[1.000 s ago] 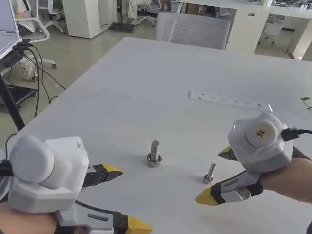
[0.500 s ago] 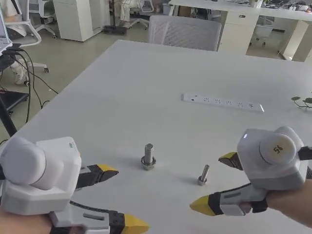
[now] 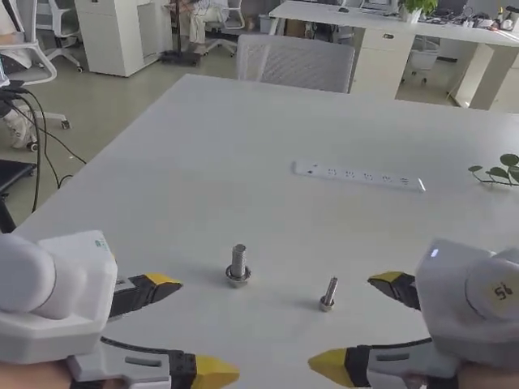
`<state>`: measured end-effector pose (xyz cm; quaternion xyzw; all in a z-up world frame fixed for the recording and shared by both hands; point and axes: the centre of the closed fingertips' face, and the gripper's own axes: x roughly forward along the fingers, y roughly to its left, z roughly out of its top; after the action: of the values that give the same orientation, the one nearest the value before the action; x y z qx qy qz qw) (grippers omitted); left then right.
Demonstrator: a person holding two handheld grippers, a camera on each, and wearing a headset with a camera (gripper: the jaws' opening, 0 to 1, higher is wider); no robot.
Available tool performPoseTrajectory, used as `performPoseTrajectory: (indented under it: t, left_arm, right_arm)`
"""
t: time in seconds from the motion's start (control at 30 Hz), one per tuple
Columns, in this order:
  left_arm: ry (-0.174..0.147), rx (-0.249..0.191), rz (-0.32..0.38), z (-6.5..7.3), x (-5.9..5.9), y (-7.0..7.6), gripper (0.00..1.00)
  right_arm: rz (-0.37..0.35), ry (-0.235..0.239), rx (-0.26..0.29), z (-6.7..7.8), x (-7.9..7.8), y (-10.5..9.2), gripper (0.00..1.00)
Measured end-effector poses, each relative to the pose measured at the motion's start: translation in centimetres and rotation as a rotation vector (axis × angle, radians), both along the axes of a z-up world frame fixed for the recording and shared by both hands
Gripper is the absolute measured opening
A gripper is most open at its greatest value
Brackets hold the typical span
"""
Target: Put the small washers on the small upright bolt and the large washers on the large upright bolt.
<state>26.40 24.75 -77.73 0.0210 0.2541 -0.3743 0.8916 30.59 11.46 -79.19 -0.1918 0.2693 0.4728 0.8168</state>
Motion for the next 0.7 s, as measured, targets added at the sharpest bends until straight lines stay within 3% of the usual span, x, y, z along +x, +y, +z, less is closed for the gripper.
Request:
performPoseTrajectory:
  t: [0.4, 0.7]
  left_arm:
    - [-0.001, -0.010, 0.016, 0.1, -0.3, 0.7, 0.82]
    - [0.003, -0.018, 0.030, 0.0, -0.4, 1.0, 0.82]
  right_arm:
    - [-0.085, -0.031, 0.071, 1.0, -0.6, -0.3, 0.88]
    - [-0.149, -0.046, 0.088, 0.7, -0.8, -1.2, 0.91]
